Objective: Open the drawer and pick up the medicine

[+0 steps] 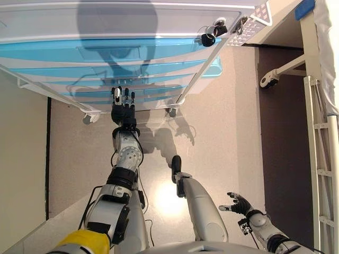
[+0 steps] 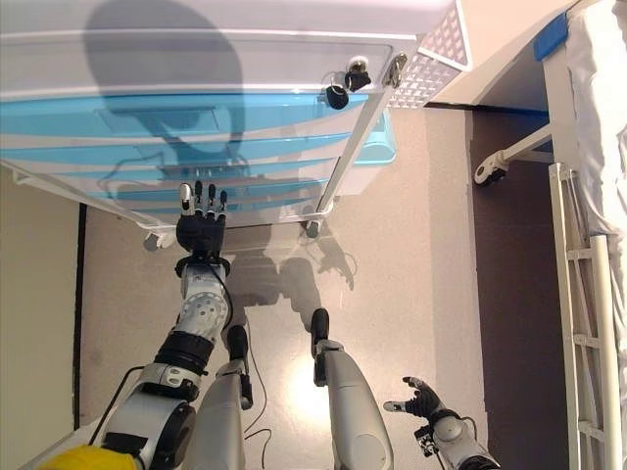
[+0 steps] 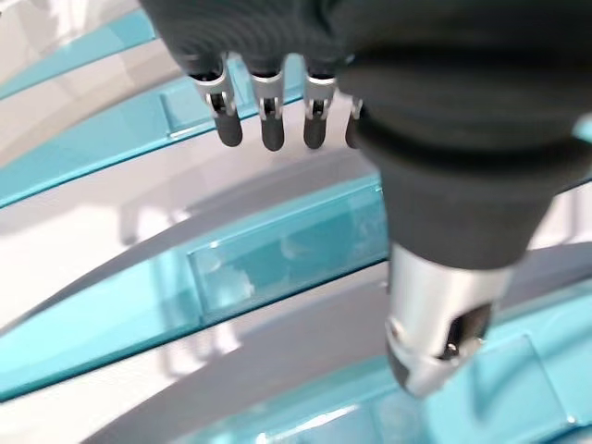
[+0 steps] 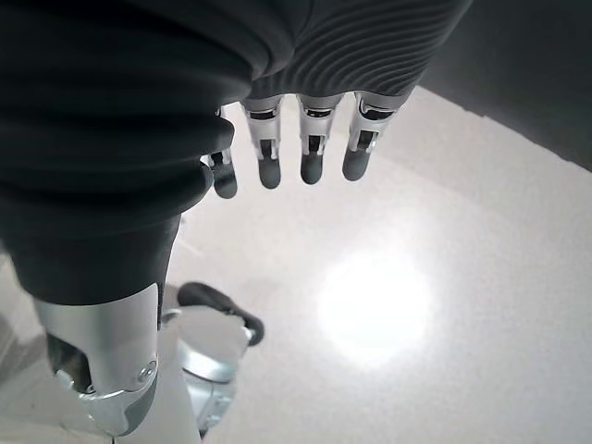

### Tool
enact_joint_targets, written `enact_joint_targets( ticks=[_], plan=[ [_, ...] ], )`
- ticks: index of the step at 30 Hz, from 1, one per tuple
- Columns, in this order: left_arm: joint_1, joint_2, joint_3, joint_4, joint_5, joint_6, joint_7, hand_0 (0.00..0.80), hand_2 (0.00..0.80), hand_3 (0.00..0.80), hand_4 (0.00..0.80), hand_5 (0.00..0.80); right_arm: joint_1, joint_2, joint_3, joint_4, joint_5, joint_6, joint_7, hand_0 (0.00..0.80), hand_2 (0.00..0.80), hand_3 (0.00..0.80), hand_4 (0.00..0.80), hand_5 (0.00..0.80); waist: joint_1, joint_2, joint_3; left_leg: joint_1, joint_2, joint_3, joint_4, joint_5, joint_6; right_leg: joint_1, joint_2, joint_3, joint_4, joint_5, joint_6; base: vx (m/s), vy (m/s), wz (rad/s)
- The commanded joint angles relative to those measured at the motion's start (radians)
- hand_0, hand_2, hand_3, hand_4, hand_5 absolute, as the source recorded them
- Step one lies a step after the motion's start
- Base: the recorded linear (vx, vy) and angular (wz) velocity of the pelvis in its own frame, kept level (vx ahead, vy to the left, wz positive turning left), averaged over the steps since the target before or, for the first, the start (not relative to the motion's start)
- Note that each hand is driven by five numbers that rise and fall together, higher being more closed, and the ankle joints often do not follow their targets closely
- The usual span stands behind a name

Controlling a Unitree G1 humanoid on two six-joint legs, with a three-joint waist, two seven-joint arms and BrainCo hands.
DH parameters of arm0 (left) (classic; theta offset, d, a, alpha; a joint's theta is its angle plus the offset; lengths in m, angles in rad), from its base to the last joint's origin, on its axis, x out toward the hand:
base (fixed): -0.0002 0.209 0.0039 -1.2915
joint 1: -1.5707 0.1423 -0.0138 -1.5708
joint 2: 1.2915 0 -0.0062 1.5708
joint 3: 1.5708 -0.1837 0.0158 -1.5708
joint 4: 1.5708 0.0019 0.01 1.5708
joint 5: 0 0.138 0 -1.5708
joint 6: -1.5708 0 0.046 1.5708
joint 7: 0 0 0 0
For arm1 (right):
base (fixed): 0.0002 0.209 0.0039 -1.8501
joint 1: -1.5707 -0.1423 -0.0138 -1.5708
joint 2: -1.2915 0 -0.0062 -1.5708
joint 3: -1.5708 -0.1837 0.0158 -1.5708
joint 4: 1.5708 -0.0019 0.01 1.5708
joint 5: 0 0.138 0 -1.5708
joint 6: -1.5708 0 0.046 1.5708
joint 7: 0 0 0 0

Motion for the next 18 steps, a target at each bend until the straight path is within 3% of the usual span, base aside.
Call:
enact_joint_targets(
  ticks=[1,7,18],
  plan=[
    [-0.151,0.006,-0.130,-0.223,0.052,0.022,-0.107,0.000,0.000,0.000,0.000,0.000,0.020,-0.075,0.041,-0.033,-0.019,0.006,0.007,0.000,0.000,0.000,0.000,0.000,-0.023,0.028,-0.035,-0.045,-0.061,0.010,0.112,-0.075,0.095,0.050,0.019,0.005,-0.038,0.056,0.064,0.000,0.000,0.00],
    [-0.156,0.004,-0.188,-0.309,0.055,0.038,-0.142,0.000,0.000,0.000,0.000,0.000,0.027,-0.077,0.045,-0.041,-0.017,0.004,0.015,0.000,0.000,0.000,0.000,0.000,-0.020,0.036,-0.030,-0.045,-0.064,0.009,0.114,-0.071,0.094,0.051,0.016,0.004,-0.034,0.056,0.063,0.000,0.000,0.00],
    [-0.154,0.022,-0.196,-0.375,0.047,0.032,-0.159,0.000,0.000,0.000,0.000,0.000,0.036,-0.080,0.055,-0.025,-0.022,0.000,0.026,0.000,0.000,0.000,0.000,0.000,-0.014,0.042,-0.028,-0.039,-0.068,0.007,0.112,-0.070,0.093,0.056,0.014,0.002,-0.034,0.059,0.062,0.000,0.000,0.00]
  ],
)
